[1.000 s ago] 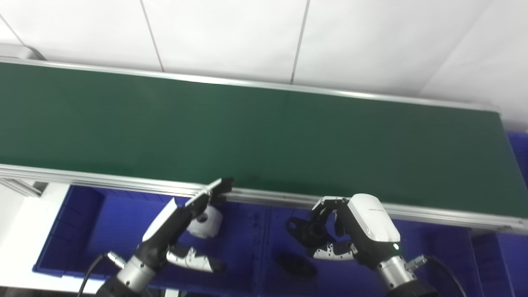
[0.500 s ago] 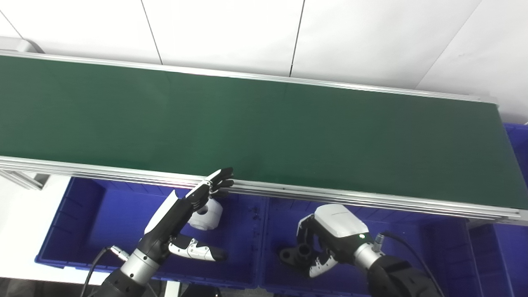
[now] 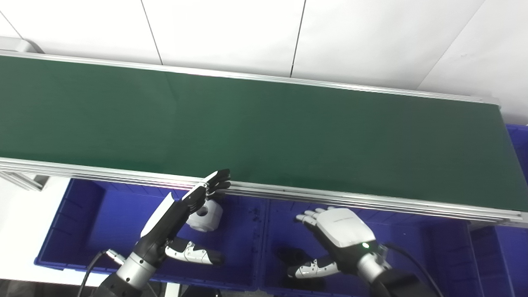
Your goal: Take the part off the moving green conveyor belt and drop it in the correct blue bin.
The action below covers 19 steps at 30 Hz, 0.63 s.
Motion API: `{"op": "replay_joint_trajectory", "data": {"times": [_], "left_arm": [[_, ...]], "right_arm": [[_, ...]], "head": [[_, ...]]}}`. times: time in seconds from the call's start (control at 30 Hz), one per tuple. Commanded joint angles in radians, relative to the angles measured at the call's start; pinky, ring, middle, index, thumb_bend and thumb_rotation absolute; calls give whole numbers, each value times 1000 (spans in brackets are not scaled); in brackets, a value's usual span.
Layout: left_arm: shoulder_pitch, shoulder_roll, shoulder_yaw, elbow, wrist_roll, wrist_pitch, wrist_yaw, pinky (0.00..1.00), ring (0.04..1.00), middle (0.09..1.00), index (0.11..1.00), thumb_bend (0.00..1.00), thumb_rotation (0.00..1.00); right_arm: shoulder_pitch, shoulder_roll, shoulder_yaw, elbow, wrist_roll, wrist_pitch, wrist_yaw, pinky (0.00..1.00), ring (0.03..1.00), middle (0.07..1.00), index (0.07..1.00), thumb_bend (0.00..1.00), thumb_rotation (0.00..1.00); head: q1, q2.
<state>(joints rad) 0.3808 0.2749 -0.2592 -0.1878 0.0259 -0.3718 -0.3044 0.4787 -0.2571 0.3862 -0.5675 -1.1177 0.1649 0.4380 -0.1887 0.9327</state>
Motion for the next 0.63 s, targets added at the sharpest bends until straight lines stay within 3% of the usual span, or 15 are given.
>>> {"op": "replay_joint_trajectory", "data": {"times": [0.0,0.07,0.2,0.33,0.6], "left_arm": [[2,19,4,-29,-18,0,-12,879,921,942,938,839,464],[2,23,3,-30,-19,5,-16,889,927,944,939,837,457],[1,21,6,-28,-18,16,-17,906,941,954,943,850,455],[-3,19,7,-15,-19,9,-20,900,942,963,949,855,448],[-15,14,10,28,-23,-41,-23,884,935,967,962,837,445]], "right_arm": [[55,49,-47,-44,218,-44,-101,849,891,916,914,669,432],[106,82,-84,-49,393,-68,-154,798,883,921,925,695,435],[159,97,-117,0,586,-188,-249,771,872,927,955,742,495],[178,107,-121,50,655,-266,-309,789,879,936,973,783,556],[190,141,-103,74,706,-256,-346,789,890,947,984,820,555]], "head": [[1,-3],[4,-9],[6,-17],[11,-29],[15,-47]]}}
